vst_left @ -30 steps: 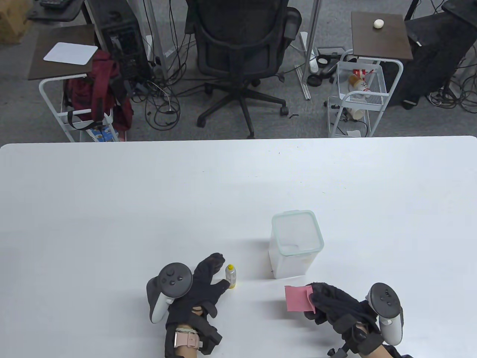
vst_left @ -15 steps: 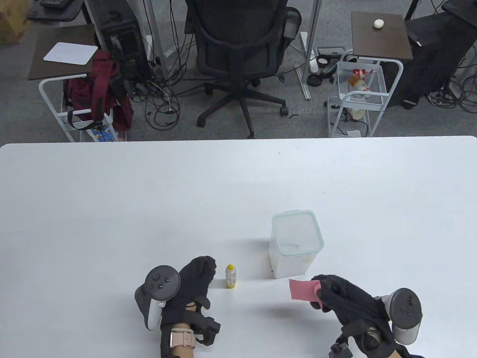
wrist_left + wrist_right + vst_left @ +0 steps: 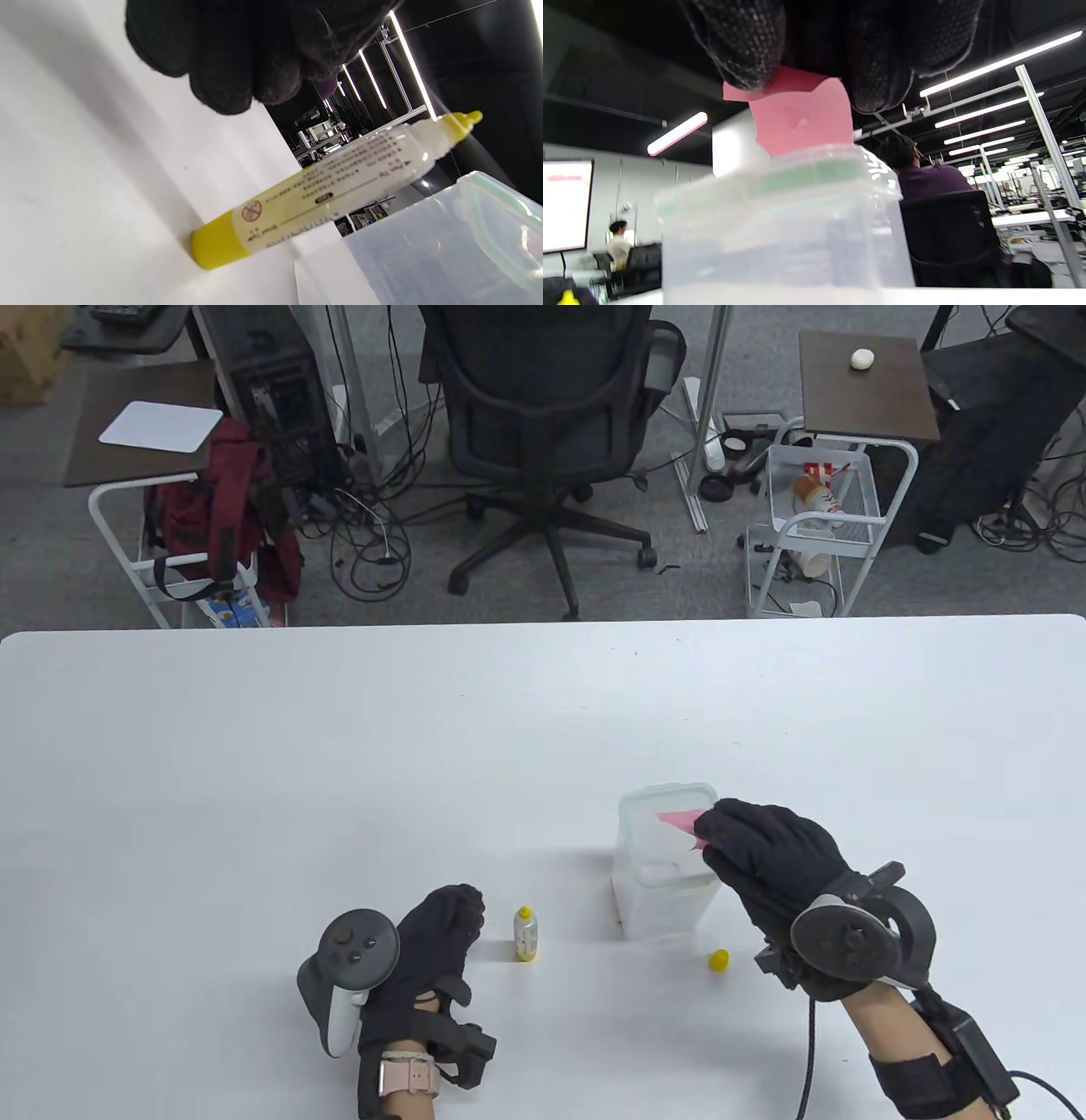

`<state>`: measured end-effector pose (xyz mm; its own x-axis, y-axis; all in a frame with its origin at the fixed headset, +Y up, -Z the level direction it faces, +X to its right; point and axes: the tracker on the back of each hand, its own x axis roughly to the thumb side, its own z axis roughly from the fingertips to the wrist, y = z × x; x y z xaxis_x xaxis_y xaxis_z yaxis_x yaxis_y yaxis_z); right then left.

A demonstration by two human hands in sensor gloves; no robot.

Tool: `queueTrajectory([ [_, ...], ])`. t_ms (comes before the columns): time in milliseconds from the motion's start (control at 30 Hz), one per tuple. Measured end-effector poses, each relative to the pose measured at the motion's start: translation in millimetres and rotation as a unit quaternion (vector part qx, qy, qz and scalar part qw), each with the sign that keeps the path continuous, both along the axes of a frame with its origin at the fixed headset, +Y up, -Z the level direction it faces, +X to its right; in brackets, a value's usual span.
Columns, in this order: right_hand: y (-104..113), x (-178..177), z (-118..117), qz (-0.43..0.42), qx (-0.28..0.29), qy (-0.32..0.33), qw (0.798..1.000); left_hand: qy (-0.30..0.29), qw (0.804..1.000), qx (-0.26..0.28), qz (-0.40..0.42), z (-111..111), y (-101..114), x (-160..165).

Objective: Squeeze liquid glue on card and attach to container

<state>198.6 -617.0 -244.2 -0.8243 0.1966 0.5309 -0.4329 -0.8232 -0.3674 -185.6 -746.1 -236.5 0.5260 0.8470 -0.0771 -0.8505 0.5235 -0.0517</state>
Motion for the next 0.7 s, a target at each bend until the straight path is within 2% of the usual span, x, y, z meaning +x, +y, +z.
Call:
queueTrajectory([
  [267, -2.6, -17.7, -13.3, 0.072, -0.051, 0.002, 0.996, -0.003, 1.000, -0.003, -0.006, -0.9, 0.5, 1.1],
  [433, -9.0, -18.6, -18.0, 0.088, -0.081, 0.016, 0.993, -0.004, 1.000, -0.004, -0.015, -1.3, 0.4, 1.1],
  [700, -13.2, -10.5, -19.8, 0.053, -0.090, 0.042, 0.994, 0.009, 1.000, 0.009, -0.011, 0.1, 6.3, -2.1],
])
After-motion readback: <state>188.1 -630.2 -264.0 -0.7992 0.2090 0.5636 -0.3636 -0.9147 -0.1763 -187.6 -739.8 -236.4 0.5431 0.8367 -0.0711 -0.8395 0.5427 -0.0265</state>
